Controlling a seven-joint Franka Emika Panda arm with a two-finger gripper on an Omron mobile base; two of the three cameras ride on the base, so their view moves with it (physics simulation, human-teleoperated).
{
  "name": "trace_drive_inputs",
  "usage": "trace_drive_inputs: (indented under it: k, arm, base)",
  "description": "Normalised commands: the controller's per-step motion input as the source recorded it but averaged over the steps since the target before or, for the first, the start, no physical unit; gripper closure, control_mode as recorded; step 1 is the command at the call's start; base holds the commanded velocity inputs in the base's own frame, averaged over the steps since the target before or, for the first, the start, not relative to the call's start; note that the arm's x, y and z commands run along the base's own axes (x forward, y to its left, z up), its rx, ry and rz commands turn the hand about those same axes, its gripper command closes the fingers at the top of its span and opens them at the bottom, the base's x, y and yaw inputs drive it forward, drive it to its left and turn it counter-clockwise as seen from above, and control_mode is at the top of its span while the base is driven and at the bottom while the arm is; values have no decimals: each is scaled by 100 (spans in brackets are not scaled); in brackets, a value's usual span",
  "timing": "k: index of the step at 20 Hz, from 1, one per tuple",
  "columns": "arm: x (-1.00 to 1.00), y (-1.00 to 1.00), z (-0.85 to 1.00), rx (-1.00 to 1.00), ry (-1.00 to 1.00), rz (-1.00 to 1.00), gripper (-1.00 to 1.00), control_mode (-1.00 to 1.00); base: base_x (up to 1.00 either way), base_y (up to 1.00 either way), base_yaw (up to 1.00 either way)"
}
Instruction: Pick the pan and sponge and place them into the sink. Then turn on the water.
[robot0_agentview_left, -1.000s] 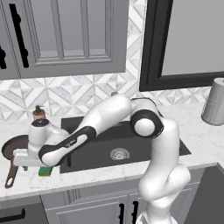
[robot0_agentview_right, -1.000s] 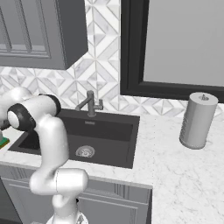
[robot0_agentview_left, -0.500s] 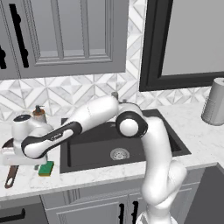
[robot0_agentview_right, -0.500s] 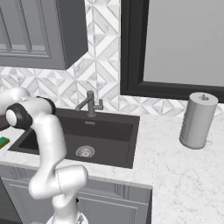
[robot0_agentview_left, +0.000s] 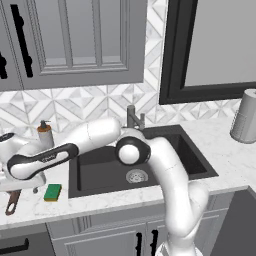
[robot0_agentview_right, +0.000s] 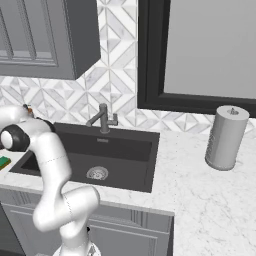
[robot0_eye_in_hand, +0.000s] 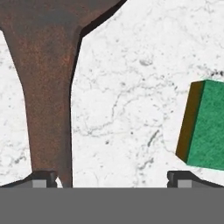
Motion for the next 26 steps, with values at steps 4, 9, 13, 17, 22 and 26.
trace_drive_inputs:
  k: [4,9,13,17,22,26]
  arm:
    - [3,4,-2,0,-3,0,-100,-100]
    - [2,0,-20,0,-7,0,-100,-100]
    - [0,0,-41,0,-1,0,-100,-100]
    - [0,0,-20,0,0,0,-100,-100]
    - [3,2,0,0,0,0,-100,-100]
    - [0,4,0,0,0,0,-100,-100]
  base:
    - [0,0,0]
    - [0,0,0]
    - [0,0,0]
    - [0,0,0]
    - [0,0,0]
    - [0,0,0]
